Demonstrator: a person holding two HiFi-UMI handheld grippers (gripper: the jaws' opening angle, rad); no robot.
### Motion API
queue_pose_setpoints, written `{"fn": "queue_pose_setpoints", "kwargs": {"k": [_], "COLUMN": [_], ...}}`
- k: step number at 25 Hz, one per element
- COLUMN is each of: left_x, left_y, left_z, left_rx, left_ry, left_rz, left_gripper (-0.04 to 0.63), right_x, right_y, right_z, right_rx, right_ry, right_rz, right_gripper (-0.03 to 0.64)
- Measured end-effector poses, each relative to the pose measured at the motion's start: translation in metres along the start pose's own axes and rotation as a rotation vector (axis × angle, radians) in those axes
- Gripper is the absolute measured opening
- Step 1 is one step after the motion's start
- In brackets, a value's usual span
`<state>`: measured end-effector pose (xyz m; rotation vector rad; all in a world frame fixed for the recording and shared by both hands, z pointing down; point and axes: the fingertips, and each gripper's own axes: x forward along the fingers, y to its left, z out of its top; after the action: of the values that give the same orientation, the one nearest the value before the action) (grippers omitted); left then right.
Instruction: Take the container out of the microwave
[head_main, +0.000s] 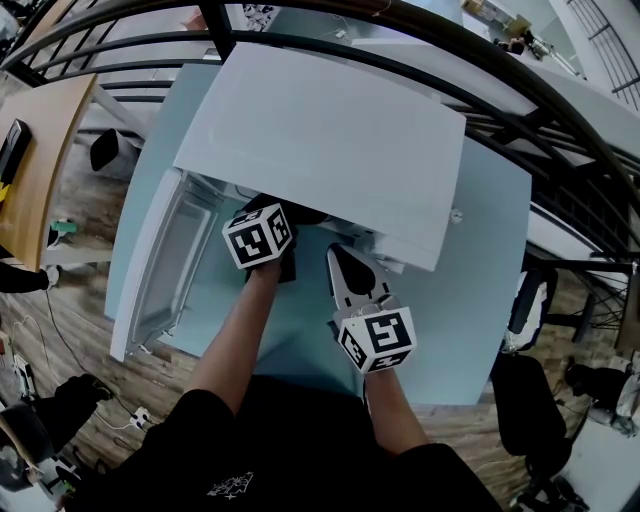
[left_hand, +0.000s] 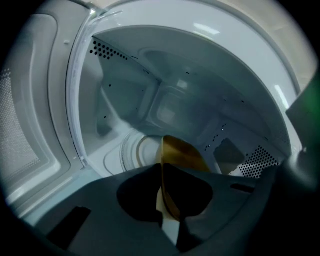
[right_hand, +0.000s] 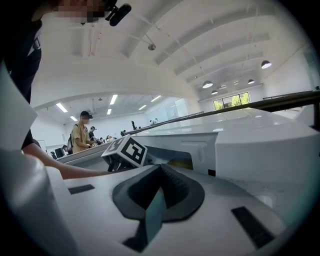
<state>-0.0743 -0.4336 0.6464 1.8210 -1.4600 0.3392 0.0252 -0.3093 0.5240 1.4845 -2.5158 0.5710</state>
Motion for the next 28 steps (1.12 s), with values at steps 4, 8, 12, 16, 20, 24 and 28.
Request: {"fn": "queue_pose_setpoints", "kwargs": {"k": [4, 8, 12, 16, 20, 24, 28], "left_x": [-0.005, -0.015, -0.029, -0.044, -0.060, -0.076, -0.092], "left_y": [-0.001, 0.000, 0.001, 0.004, 0.008, 0.012, 0.019], "left_z": [0.002, 0.001, -0.003, -0.007, -0.014, -0.021, -0.032], "left_rx": [0.004, 0.004, -0.003, -0.009, -0.014, -0.023, -0.034], "left_ry": [-0.004, -0.010, -0.025, -0.039, -0.048, -0.056, -0.059], "left_rz": [-0.004, -0.003, 0.003, 0.012, 0.025, 0.039, 0.054], "left_gripper": [0.029, 0.029, 0.029, 0.029, 0.029, 0.029, 0.029], "right_x": [-0.002, -0.006, -0.012, -0.019, -0.028, -0.035, -0.043], "right_y": [0.001, 0.006, 0.012, 0.019, 0.026, 0.033, 0.040], "right_z": [0.004, 0.007, 0.010, 0.010, 0.008, 0.005, 0.002], "right_rx": [-0.002, -0.009, -0.018, -0.033, -0.046, -0.062, -0.073], "right_ry": [-0.004, -0.012, -0.019, -0.020, -0.017, -0.011, -0.005], "right_rz": [0.007, 0.021, 0.039, 0.060, 0.078, 0.097, 0.115], "right_gripper": [0.008, 0.007, 0.006, 0.006, 0.006, 0.007, 0.006]}}
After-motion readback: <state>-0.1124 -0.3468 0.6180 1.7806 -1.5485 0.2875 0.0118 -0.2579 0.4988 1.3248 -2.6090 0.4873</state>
